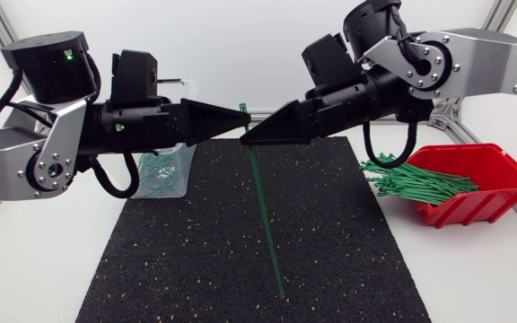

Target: Take a green cable tie from the red box, thread the tail through the head to close it, then place it in the transparent bin on the left.

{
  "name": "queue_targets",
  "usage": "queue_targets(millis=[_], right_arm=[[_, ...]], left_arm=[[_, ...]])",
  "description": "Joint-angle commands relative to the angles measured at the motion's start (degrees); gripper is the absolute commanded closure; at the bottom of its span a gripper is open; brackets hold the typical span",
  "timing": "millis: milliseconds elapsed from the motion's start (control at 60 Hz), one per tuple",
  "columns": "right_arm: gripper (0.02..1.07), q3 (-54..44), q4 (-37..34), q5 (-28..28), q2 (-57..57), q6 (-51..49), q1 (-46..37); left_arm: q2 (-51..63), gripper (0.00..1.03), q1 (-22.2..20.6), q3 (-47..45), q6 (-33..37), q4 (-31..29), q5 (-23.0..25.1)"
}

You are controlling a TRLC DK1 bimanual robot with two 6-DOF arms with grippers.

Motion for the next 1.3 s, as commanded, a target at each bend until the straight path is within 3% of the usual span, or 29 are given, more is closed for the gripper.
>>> queue_targets(millis=[0, 100, 483, 817, 1283], right_arm=[[1.01, -1.5, 0.5, -0.3, -1.6, 1.0, 0.2], [1.01, -1.6, 0.7, -0.3, -1.9, 1.0, 0.1], [1.01, -1.9, 1.1, -0.3, -2.2, 1.0, -0.4], [1.01, -2.3, 1.4, -0.4, -2.2, 1.0, -0.4], [1.01, -3.1, 1.9, -0.3, -3.0, 1.0, -0.7]], left_arm=[[-0.9, 0.83, -0.4, -0.5, -0.9, 1.1, -0.4], [-1.0, 0.75, -0.4, -0.6, -0.9, 0.9, -0.3], [-1.0, 0.76, -0.8, -0.8, -0.8, 0.8, -0.5], [-1.1, 0.99, -1.1, -1.0, -0.8, 0.7, -1.7], [-2.3, 1.0, -2.9, -0.8, 4.8, -5.7, -3.2]])
